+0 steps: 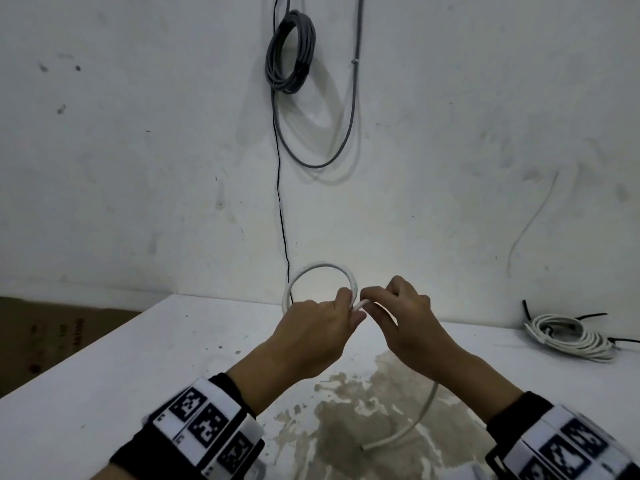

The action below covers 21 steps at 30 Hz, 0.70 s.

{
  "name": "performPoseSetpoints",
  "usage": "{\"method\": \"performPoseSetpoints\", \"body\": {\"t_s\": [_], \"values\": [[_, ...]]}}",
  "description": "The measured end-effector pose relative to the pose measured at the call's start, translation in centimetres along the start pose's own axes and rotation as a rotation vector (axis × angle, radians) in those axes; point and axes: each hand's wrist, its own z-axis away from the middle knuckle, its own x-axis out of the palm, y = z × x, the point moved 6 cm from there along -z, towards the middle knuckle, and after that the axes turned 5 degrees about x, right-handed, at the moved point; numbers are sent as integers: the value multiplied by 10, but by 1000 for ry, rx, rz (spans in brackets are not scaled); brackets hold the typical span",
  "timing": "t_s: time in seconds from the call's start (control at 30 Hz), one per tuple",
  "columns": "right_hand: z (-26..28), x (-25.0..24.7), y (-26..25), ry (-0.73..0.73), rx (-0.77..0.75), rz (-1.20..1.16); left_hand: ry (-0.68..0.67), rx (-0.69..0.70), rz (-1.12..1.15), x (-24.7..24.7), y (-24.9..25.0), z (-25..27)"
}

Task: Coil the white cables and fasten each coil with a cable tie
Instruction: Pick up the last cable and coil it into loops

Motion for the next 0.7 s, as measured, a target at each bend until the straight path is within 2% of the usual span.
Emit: {"method": "performPoseSetpoints", "body": {"t_s": [0.1,0.23,0.4,0.47,0.53,0.6,0.7], "values": [[-1,-4,2,28,-11,1,-36,-58,179,-3,-4,0],[4,0,2,18,12,-19,-31,-160,771,-4,-10,3],[14,11,10,-110,83,-5,187,-520,1678,3,-42,14],[22,15,12,-160,85,-21,282,-599,1930,3,-55,18],[30,20,10,-210,67,-20,336,-635,2050,3,-61,19],[35,23,9,-152,33,33,371,-645,2107,2,-62,19],[34,29,7,-92,71,97,440,-643,2201,0,-57,17]]}}
